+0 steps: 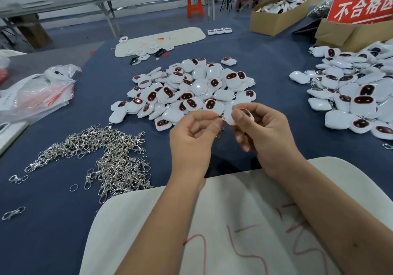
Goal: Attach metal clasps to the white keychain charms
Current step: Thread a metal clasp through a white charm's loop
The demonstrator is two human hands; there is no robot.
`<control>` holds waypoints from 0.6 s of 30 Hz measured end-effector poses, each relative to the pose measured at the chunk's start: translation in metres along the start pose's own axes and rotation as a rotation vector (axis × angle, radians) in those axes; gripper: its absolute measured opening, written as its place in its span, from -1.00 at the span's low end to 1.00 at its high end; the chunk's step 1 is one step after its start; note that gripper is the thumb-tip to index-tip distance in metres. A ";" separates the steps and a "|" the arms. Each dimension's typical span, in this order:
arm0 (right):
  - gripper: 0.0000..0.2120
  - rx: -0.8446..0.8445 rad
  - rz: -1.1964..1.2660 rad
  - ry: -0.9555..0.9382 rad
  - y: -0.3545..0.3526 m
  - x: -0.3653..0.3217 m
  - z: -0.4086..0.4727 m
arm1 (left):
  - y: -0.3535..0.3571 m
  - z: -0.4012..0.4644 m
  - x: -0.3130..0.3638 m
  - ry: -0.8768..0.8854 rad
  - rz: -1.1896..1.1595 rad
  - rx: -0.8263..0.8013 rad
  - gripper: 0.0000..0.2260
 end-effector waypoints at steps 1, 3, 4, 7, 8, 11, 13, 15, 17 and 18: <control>-0.68 -0.013 0.004 0.024 0.001 0.003 0.001 | -0.003 0.001 -0.002 -0.028 -0.028 0.025 -0.89; -0.70 -0.041 0.000 0.054 0.002 0.006 0.001 | -0.008 0.003 -0.006 -0.073 -0.073 0.069 -0.89; -0.71 -0.051 0.001 0.059 0.003 0.007 0.000 | -0.009 0.004 -0.007 -0.082 -0.082 0.081 -0.89; -0.70 -0.036 0.014 0.064 0.002 0.008 0.001 | -0.010 0.005 -0.006 -0.051 -0.045 0.092 -0.89; -0.70 -0.027 0.016 0.064 0.002 0.008 0.001 | -0.010 0.006 -0.003 -0.019 -0.012 0.094 -0.89; -0.69 -0.015 0.010 0.059 0.001 0.008 0.001 | -0.011 0.007 0.006 0.116 0.160 0.086 -0.86; -0.68 -0.008 0.009 0.051 0.001 0.007 0.001 | -0.009 0.008 0.011 0.206 0.277 0.041 -0.81; -0.66 0.008 0.002 0.048 0.000 0.007 0.001 | -0.005 0.006 0.017 0.307 0.418 -0.026 -0.81; -0.66 0.036 -0.025 0.054 -0.002 0.009 0.001 | 0.002 0.003 0.021 0.413 0.564 -0.103 -0.84; -0.66 0.052 -0.043 0.060 -0.003 0.011 0.001 | 0.006 0.001 0.023 0.466 0.623 -0.136 -0.85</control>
Point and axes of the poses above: each hand's wrist, its own z-axis towards the middle knuckle, its own y-axis out of the palm, x = y × z, the point moved 8 cm from there along z, towards the middle knuckle, and after that the axes turned 6 degrees about x, right-handed, at the moved point
